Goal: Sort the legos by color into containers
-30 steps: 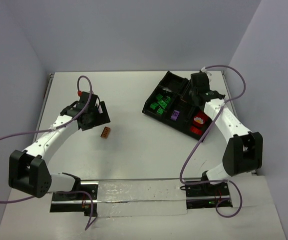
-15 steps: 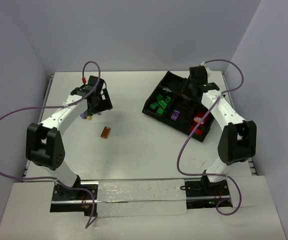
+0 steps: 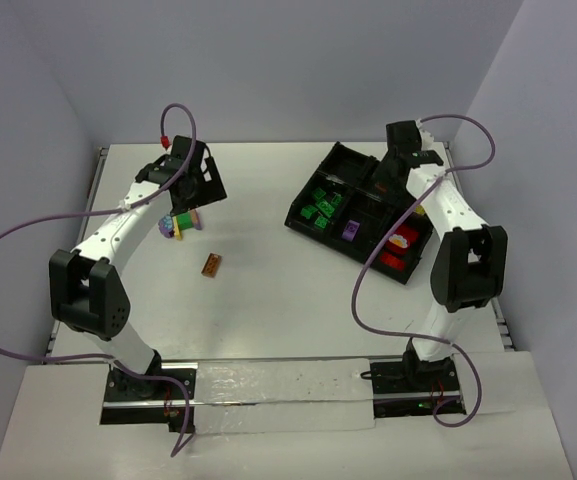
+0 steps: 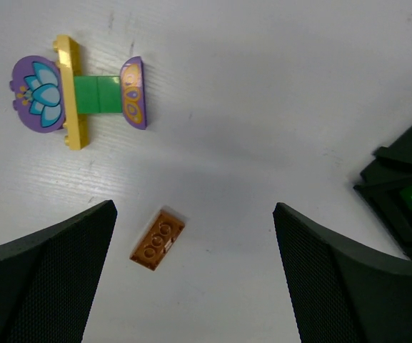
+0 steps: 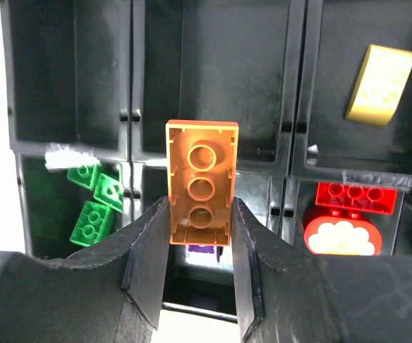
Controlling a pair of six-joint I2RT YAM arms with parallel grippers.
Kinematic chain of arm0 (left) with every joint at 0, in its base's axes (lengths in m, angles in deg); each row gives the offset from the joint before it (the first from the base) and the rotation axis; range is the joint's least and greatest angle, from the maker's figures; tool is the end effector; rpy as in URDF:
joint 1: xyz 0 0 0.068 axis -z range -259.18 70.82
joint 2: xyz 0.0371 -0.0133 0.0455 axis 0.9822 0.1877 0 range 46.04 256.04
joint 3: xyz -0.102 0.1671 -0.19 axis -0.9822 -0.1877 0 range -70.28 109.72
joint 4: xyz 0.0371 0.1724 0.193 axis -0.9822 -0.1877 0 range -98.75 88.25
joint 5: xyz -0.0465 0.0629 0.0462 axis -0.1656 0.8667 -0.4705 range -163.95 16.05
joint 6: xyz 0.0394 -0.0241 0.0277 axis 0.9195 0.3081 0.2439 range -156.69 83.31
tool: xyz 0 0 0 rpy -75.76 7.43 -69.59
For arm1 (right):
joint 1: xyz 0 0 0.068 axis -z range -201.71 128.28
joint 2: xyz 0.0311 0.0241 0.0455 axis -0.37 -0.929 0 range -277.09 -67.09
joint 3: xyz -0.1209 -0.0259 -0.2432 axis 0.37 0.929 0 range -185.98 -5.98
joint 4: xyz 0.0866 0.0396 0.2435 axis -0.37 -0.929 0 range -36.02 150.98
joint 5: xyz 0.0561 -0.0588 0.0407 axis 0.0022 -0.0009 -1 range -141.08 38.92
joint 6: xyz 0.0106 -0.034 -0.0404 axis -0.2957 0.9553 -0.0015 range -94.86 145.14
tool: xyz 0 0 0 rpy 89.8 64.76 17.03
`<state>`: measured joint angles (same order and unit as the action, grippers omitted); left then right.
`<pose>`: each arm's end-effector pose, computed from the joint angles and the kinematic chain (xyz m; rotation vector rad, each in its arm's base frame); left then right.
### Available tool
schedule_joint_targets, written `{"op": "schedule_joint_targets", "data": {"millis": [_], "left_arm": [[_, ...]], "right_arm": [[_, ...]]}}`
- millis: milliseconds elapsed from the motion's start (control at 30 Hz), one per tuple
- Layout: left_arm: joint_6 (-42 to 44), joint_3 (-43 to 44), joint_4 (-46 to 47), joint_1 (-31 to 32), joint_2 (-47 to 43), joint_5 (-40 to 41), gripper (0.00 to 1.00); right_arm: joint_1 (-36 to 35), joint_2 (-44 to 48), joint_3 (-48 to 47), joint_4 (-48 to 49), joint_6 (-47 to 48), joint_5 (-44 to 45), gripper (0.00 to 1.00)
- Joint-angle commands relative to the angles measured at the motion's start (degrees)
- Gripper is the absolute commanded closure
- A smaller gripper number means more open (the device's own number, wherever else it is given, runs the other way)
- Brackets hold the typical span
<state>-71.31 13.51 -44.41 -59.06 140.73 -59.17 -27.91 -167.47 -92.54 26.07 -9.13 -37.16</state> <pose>0.3392 -0.1145 0.3020 -0.4150 2.4289 -0.0889 0.3900 0.0338 0.2915 0.6851 2.2883 0.0376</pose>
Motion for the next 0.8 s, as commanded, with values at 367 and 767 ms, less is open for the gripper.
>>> {"op": "schedule_joint_targets", "data": {"millis": [367, 767], "left_arm": [[7.46, 2.43, 12.02, -0.18, -0.81, -6.47, 0.01], [8.80, 3.98, 7.30, 0.01, 3.64, -8.60, 0.01]], "right_arm": [[2.75, -16.91, -21.89, -5.84, 0.37, -0.05, 0.96], [3.82, -19.28, -20.34, -4.75, 0.02, -2.02, 0.55]]}}
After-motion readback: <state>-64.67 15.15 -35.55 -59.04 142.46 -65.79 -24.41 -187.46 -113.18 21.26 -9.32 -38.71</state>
